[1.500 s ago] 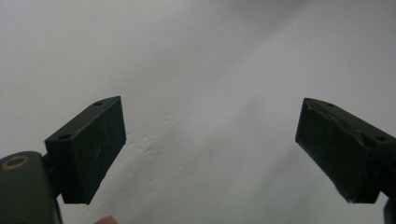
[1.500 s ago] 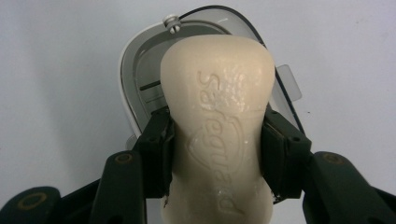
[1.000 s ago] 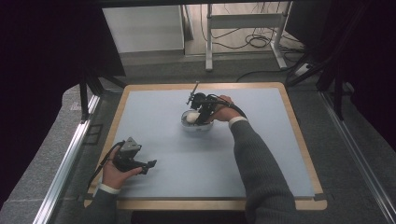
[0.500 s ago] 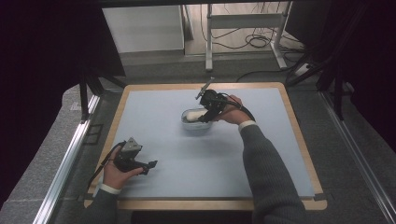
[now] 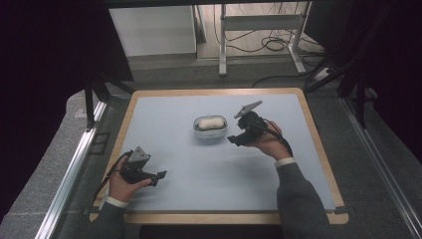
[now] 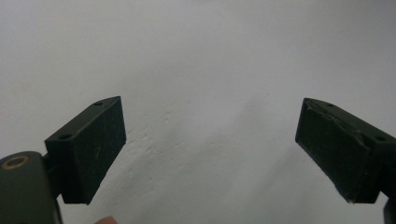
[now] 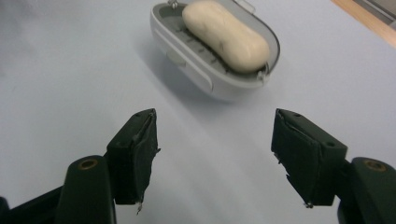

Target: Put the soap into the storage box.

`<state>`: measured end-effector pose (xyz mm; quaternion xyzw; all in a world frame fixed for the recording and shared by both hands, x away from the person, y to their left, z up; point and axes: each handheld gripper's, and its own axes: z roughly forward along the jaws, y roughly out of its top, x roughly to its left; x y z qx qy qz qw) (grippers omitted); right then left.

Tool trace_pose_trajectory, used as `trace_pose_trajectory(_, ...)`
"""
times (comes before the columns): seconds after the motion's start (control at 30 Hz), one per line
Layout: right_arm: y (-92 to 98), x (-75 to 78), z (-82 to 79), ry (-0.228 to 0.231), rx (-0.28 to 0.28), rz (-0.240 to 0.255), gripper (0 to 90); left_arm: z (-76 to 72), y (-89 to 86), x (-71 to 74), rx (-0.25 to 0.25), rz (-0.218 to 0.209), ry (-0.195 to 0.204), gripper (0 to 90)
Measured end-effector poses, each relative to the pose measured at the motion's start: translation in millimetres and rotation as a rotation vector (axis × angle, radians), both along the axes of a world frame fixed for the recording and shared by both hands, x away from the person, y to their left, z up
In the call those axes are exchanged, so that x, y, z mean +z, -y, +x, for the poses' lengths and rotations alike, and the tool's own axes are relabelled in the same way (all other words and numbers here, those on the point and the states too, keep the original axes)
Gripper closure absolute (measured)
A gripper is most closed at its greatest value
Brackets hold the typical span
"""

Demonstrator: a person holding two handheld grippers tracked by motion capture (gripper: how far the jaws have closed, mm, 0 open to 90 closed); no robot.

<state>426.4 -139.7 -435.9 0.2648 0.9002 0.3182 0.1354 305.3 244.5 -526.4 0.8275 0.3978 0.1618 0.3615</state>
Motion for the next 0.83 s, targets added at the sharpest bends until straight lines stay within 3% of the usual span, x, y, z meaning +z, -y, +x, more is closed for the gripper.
trace_pose_trajectory(0.2,35.4,-15.0,-28.9,0.022,-0.057,0.048,29.5,-0.3,0.1,0.3,0.003,-0.003,0.005,9.1)
trace_pose_trajectory(0.4,67.0,-32.7,-55.1,0.019,-0.158,0.099,28.9,-0.4,-0.3,0.6,0.011,-0.007,0.011,9.1)
trace_pose_trajectory(0.5,72.2,-36.3,-58.8,0.02,-0.171,0.087,28.0,-0.7,-1.1,1.1,0.011,-0.006,0.014,9.1)
trace_pose_trajectory(0.6,73.7,-35.4,-60.8,0.037,-0.184,0.116,27.9,-1.4,-2.1,1.9,0.014,-0.007,0.022,9.1)
trace_pose_trajectory(0.83,77.8,-36.2,-65.5,0.094,-0.205,0.122,24.2,-1.6,-1.9,1.7,0.013,-0.007,0.026,9.1)
